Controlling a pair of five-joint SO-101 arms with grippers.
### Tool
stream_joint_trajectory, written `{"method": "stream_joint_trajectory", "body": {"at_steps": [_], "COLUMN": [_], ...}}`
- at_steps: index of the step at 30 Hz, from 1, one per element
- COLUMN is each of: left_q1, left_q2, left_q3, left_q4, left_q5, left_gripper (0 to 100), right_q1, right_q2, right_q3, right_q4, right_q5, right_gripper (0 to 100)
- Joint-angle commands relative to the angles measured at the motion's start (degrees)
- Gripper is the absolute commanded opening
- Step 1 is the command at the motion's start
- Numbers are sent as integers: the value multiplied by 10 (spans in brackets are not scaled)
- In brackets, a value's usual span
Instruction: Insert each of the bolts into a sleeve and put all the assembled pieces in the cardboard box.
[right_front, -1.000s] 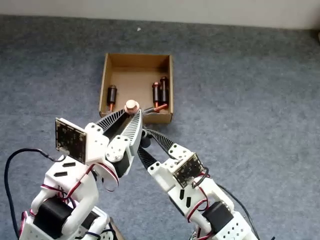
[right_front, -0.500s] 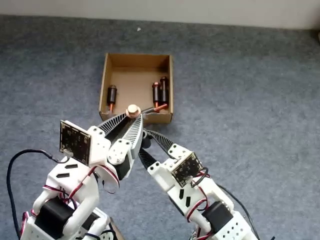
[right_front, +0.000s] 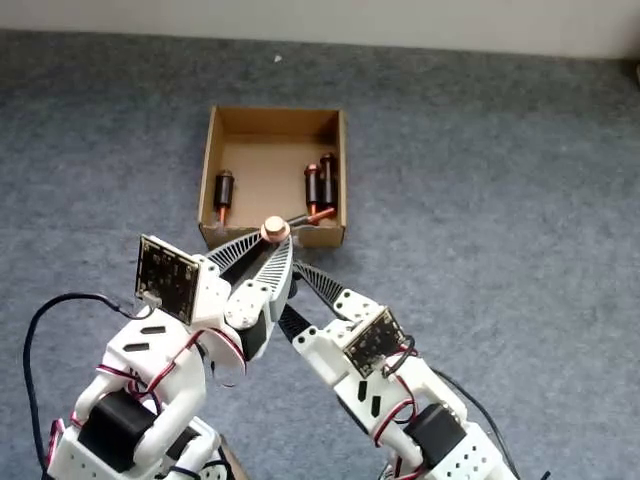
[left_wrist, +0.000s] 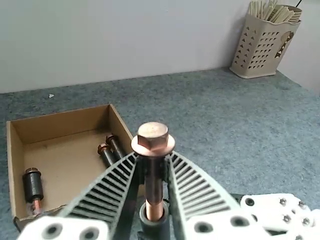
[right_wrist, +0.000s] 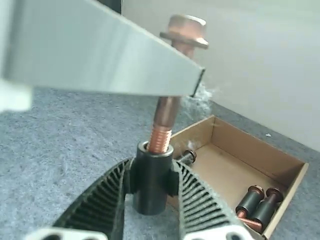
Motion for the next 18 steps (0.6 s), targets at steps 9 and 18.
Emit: {"method": "stream_joint_trajectory", "body": {"at_steps": [9, 18], "left_q1": [-68, -323], "left_q2": [0, 0], "left_q3": [-66, 4], "left_q4": [128, 130], "left_q5": [-31, -75], "left_gripper": [245, 245], "right_q1": [105, 167], "right_q2": [-9, -9], "right_q3": [62, 62], "right_q4": [3, 68], "right_q5": [-121, -122], "right_gripper": [5, 5]}}
